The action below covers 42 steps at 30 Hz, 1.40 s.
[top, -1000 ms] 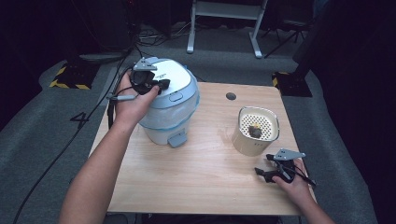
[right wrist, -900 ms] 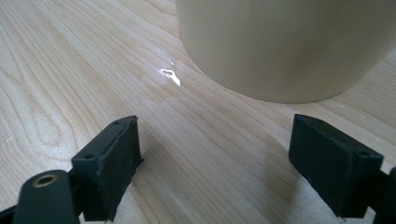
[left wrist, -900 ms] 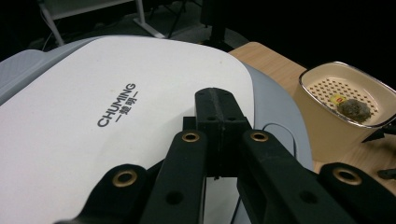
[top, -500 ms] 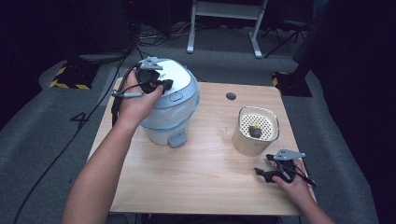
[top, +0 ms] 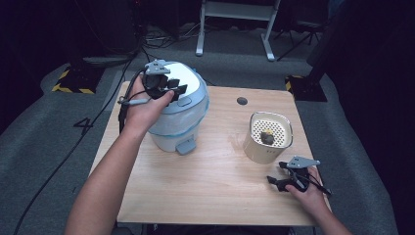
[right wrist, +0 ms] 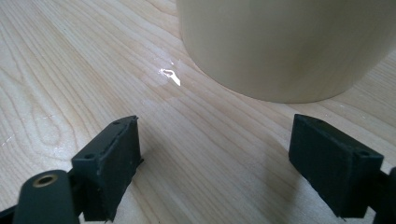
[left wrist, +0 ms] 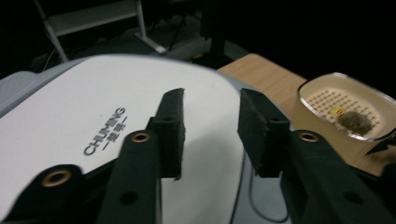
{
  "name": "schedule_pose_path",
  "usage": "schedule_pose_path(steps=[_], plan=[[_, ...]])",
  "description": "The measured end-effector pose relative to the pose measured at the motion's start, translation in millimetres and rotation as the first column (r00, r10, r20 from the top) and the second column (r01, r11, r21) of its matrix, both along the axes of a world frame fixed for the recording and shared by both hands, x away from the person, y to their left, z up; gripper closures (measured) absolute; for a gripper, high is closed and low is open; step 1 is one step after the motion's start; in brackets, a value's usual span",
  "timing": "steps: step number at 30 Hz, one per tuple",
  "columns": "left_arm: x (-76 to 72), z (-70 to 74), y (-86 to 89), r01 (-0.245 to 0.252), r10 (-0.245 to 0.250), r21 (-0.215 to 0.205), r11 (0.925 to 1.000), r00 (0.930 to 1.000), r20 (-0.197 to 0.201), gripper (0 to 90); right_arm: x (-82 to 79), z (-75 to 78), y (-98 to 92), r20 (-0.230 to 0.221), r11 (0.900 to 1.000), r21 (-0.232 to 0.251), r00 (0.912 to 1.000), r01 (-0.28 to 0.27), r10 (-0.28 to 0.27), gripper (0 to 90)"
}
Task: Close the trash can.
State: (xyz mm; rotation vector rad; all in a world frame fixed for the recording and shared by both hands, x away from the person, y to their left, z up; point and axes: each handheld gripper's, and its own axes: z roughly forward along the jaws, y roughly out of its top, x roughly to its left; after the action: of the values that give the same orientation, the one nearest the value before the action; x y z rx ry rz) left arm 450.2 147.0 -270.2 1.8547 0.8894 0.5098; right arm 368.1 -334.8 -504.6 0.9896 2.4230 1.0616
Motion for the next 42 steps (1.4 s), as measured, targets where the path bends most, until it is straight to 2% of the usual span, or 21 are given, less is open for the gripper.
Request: schedule_pose_path(steps=[2, 5, 9, 10, 21, 24, 25, 28, 29, 30, 31, 32, 33, 34, 35, 36, 38, 39, 40, 41, 42], plan=[[-11.6, 4.6, -2.3, 0.034, -0.033, -0.039, 0.9987, 0.9988, 0.037, 51.7, -0.1, 0.0, 0.0, 0.0, 1.0, 0.0, 1.0, 0.001, -0.001, 16.7], [-20.8, 6.2, -2.6, 0.053, -0.05, -0.05, 0.9974, 0.9975, 0.049, 48.6, 0.0, 0.0, 0.0, 0.0, 1.0, 0.0, 1.0, 0.001, -0.001, 16.7], [-42.2, 5.2, -0.8, 0.074, -0.07, -0.062, 0.9953, 0.9947, 0.076, 44.8, 0.0, 0.0, 0.1, 0.0, 1.0, 0.0, 1.0, 0.001, -0.001, 16.7], [-52.5, 2.8, 1.0, 0.083, -0.078, -0.061, 0.9947, 0.9933, 0.086, 44.3, 0.0, 0.0, 0.1, 0.0, 1.0, 0.0, 1.0, 0.001, -0.001, 16.7], [-86.1, -20.0, 9.4, 0.116, -0.112, -0.046, 0.9922, 0.9898, 0.088, 40.7, 0.0, 0.0, 0.1, 0.0, 1.0, 0.001, 1.0, 0.001, -0.001, 16.7], [-96.1, -37.3, 11.7, 0.132, -0.128, -0.047, 0.9902, 0.9891, 0.073, 40.7, 0.0, 0.0, 0.1, 0.0, 1.0, 0.0, 1.0, 0.001, -0.001, 16.7], [-96.1, -37.3, 11.7, 0.132, -0.128, -0.047, 0.9902, 0.9891, 0.073, 40.6, 0.0, 0.0, 0.1, 0.0, 1.0, 0.0, 1.0, 0.001, -0.001, 16.7], [-103.5, -58.7, 13.0, 0.141, -0.139, -0.045, 0.989, 0.9892, 0.047, 40.5, 0.0, 0.0, 0.0, 0.0, 1.0, 0.0, 1.0, 0.001, -0.001, 16.7], [-103.5, -58.7, 13.0, 0.141, -0.139, -0.045, 0.989, 0.9892, 0.047, 40.5, 0.0, 0.0, 0.0, 0.0, 1.0, 0.0, 1.0, 0.001, -0.001, 16.7], [-105.8, -71.2, 14.2, 0.14, -0.138, -0.054, 0.9886, 0.9896, 0.039, 40.5, 0.0, 0.0, 0.0, 0.0, 1.0, 0.001, 1.0, 0.001, -0.001, 16.7], [-105.8, -71.2, 14.2, 0.14, -0.138, -0.054, 0.9886, 0.9896, 0.039, 40.4, 0.0, 0.0, 0.0, 0.0, 1.0, 0.001, 1.0, 0.001, -0.001, 16.7], [-107.3, -84.8, 15.2, 0.138, -0.136, -0.051, 0.9891, 0.9903, 0.025, 40.4, 0.0, 0.0, 0.0, 0.0, 1.0, 0.001, 1.0, 0.001, -0.001, 16.6], [-107.3, -84.8, 15.2, 0.138, -0.136, -0.051, 0.9891, 0.9903, 0.025, 40.4, 0.0, 0.0, 0.0, 0.0, 1.0, 0.001, 1.0, 0.001, -0.001, 16.6], [-108.6, -99.2, 15.6, 0.132, -0.132, -0.045, 0.9902, 0.9912, 0.012, 40.5, 0.0, 0.0, 0.1, 0.0, 1.0, 0.001, 1.0, 0.001, -0.001, 16.7], [-108.6, -99.2, 15.6, 0.132, -0.132, -0.045, 0.9902, 0.9912, 0.012, 40.4, 0.0, 0.0, 0.0, 0.0, 1.0, 0.001, 1.0, 0.001, -0.001, 16.7], [-109.0, -107.1, 15.5, 0.13, -0.13, -0.045, 0.9906, 0.9916, 0.003, 40.4, 0.0, 0.0, 0.0, 0.0, 1.0, 0.001, 1.0, 0.001, -0.001, 16.7], [-111.1, -133.2, 14.7, 0.127, -0.129, -0.052, 0.9906, 0.9909, -0.039, 40.1, 0.0, 0.0, 0.0, 0.0, 1.0, 0.001, 1.0, 0.001, -0.001, 16.7], [-111.1, -133.2, 14.7, 0.127, -0.129, -0.052, 0.9906, 0.9909, -0.039, 40.0, 0.0, 0.0, 0.0, 0.0, 1.0, 0.001, 1.0, 0.001, -0.001, 16.7], [-112.1, -151.2, 13.6, 0.125, -0.129, -0.051, 0.9908, 0.9891, -0.071, 40.0, 0.0, -0.1, 0.1, 0.0, 1.0, 0.003, 1.0, 0.0, 0.0, 16.7], [-112.1, -151.2, 13.6, 0.125, -0.129, -0.051, 0.9908, 0.9891, -0.071, 40.0, 0.0, 0.0, 0.0, 0.0, 1.0, 0.001, 1.0, 0.001, -0.001, 16.7], [-113.1, -167.3, 13.3, 0.116, -0.122, -0.06, 0.9914, 0.987, -0.105, 40.0, 0.0, 0.0, 0.1, 0.0, 1.0, 0.001, 1.0, 0.001, -0.001, 16.7]])
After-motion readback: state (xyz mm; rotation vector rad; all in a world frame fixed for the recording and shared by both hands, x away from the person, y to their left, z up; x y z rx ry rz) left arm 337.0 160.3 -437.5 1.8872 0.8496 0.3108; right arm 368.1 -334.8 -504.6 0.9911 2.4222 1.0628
